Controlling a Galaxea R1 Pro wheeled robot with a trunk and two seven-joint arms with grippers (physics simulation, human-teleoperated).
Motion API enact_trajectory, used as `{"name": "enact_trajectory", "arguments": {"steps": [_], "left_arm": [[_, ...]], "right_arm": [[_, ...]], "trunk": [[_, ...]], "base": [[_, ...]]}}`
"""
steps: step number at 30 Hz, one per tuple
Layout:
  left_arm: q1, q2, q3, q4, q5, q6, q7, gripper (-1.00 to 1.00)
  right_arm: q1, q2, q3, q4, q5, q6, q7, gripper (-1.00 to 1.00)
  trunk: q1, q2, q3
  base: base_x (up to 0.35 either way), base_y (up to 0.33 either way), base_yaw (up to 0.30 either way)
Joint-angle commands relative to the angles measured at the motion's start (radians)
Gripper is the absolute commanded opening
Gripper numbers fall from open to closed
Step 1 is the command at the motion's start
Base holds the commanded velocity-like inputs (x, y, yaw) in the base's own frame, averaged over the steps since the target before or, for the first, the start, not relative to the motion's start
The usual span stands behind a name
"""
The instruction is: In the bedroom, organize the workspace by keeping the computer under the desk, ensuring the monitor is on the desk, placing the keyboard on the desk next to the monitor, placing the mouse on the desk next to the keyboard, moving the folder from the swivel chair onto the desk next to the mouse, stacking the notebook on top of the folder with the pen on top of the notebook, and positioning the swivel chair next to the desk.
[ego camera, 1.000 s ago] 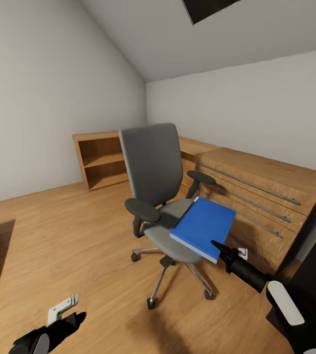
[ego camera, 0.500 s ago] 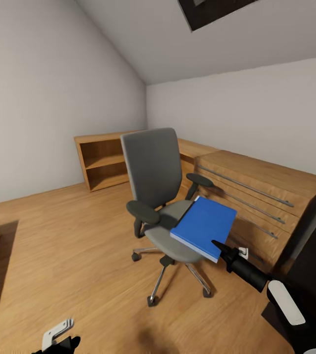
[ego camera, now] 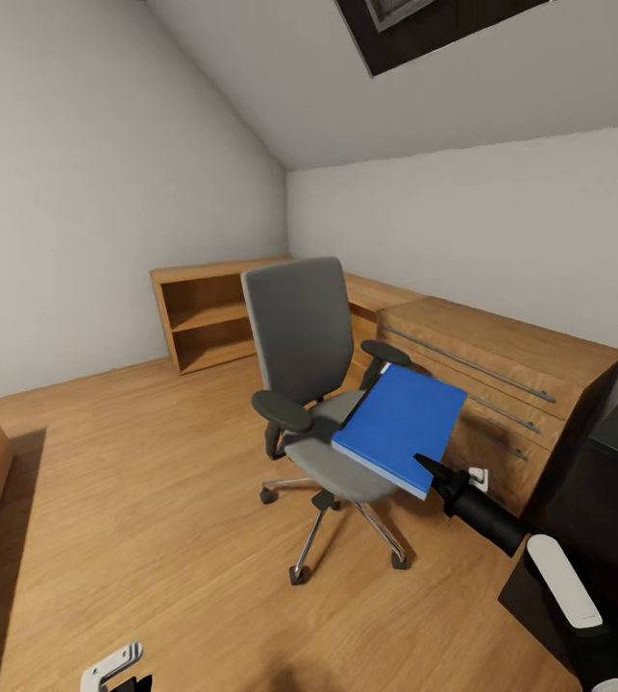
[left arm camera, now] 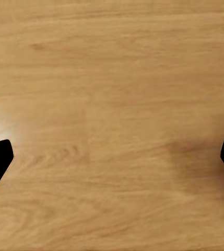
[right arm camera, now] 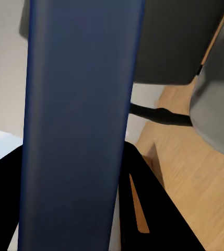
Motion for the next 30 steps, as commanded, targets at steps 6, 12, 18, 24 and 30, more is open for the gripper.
{"name": "enact_trajectory", "arguments": {"steps": [6, 12, 18, 24, 30], "left_arm": [[0.0, 0.0, -0.003, 0.031, 0.003, -0.014, 0.008, 1.0], [0.0, 0.001, -0.003, 0.039, 0.001, -0.017, 0.009, 1.0], [0.0, 0.001, -0.003, 0.048, 0.001, -0.018, 0.009, 1.0], [0.0, 0.001, -0.003, 0.052, 0.001, -0.018, 0.01, 1.0], [0.0, 0.001, -0.003, 0.052, 0.001, -0.019, 0.01, 1.0]], "right_arm": [[0.007, 0.0, -0.002, -0.13, 0.067, 0.003, -0.121, -1.0], [0.067, 0.0, -0.005, -0.34, 0.13, 0.008, -0.3, -1.0], [0.104, 0.0, -0.007, -0.465, 0.14, 0.025, -0.385, -1.0], [0.11, 0.0, -0.025, -0.489, 0.141, 0.066, -0.47, -1.0], [0.111, 0.001, -0.036, -0.492, 0.136, 0.079, -0.521, -1.0]], "trunk": [[-0.023, 0.042, 0.018], [-0.046, 0.084, 0.037], [-0.069, 0.126, 0.055], [-0.092, 0.168, 0.074], [-0.115, 0.21, 0.093]], "base": [[-0.006, 0.0, 0.0], [0.0, 0.0, 0.0], [0.0, 0.0, 0.0], [0.0, 0.0, 0.0], [0.0, 0.0, 0.0]]}}
